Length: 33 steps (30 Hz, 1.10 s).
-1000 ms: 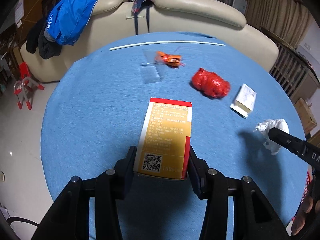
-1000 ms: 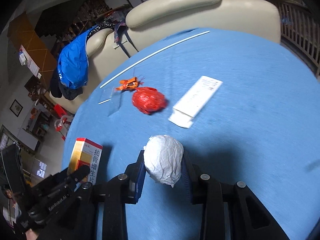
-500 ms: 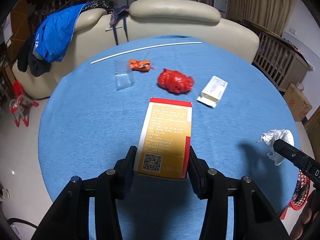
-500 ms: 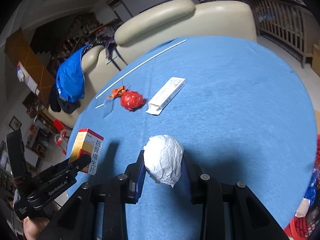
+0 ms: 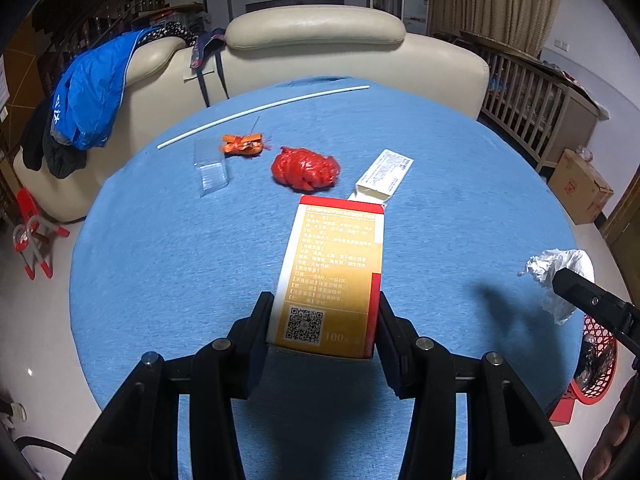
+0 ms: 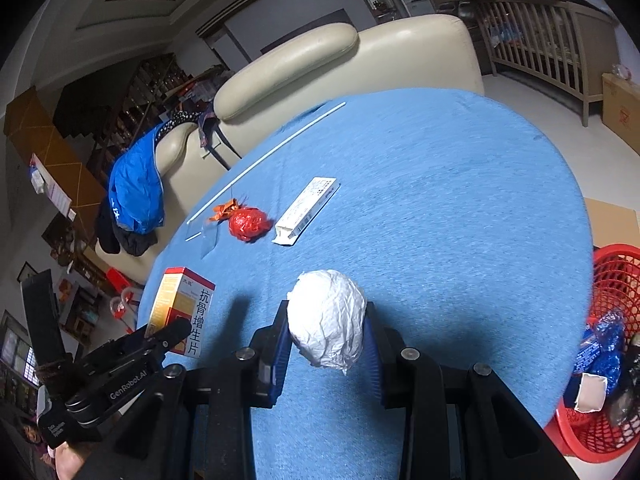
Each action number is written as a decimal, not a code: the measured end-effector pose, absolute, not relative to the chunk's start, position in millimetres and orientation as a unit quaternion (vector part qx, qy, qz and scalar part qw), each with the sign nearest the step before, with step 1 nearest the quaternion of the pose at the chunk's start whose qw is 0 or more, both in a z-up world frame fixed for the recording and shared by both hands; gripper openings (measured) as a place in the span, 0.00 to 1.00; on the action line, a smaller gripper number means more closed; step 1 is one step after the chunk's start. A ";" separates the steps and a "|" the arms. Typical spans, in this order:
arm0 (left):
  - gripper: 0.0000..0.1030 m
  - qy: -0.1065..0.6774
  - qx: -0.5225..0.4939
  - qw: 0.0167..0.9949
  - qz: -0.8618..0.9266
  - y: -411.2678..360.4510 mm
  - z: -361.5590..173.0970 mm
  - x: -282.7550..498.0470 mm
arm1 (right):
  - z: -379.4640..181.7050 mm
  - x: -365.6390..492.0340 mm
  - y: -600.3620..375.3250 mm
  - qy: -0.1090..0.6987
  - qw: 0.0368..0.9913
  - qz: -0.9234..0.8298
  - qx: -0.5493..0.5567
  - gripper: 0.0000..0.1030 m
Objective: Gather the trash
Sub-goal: 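Hold the tissue ball in the right tool while the left tool holds the medicine box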
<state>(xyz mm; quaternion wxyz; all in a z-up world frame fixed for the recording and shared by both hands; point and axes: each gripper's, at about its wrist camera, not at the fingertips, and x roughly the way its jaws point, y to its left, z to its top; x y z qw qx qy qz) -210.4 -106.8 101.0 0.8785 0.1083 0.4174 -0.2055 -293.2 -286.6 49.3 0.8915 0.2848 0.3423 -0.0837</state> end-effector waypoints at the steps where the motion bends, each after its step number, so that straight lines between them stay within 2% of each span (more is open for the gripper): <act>1: 0.48 0.417 0.109 0.879 -0.206 -107.9 101.4 -211.5 | 50.3 -295.4 -287.7 0.340 0.892 -0.085 0.287 0.34; 33: 0.48 0.410 0.132 0.875 -0.220 -129.0 101.1 -224.0 | 55.4 -326.9 -308.2 0.315 0.890 -0.105 0.312 0.34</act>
